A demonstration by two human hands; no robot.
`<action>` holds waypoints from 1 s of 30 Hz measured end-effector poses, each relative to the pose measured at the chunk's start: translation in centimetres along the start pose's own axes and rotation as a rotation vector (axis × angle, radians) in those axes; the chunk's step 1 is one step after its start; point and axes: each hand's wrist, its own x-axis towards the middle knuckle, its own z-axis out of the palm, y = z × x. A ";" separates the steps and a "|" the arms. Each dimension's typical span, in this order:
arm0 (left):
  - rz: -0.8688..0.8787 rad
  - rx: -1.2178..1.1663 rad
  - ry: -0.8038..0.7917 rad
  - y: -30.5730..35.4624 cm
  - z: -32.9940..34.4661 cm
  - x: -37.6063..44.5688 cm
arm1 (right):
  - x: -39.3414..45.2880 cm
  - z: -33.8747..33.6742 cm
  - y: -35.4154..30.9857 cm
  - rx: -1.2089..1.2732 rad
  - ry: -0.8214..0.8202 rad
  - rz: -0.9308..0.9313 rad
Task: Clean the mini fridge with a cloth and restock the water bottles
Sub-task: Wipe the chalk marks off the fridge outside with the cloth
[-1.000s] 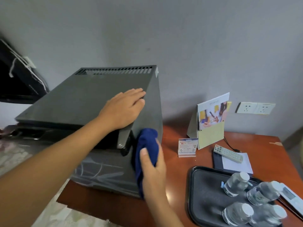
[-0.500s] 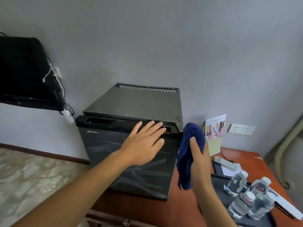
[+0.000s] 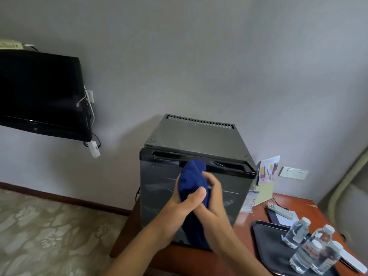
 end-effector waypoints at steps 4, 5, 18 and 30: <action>0.037 -0.202 0.135 0.1 -4.0 0.6 | 2.4 3.1 -0.9 -0.214 -0.189 -0.127; 0.054 -0.247 0.127 0.5 -4.8 1.0 | 3.4 3.5 -1.1 -0.297 -0.204 -0.190; 0.291 0.905 0.281 6.1 -17.0 15.1 | 22.3 -5.6 -1.5 -0.755 0.281 -0.170; -0.079 -0.293 0.115 1.7 -20.4 17.2 | 24.9 -3.3 3.2 -1.379 0.305 0.186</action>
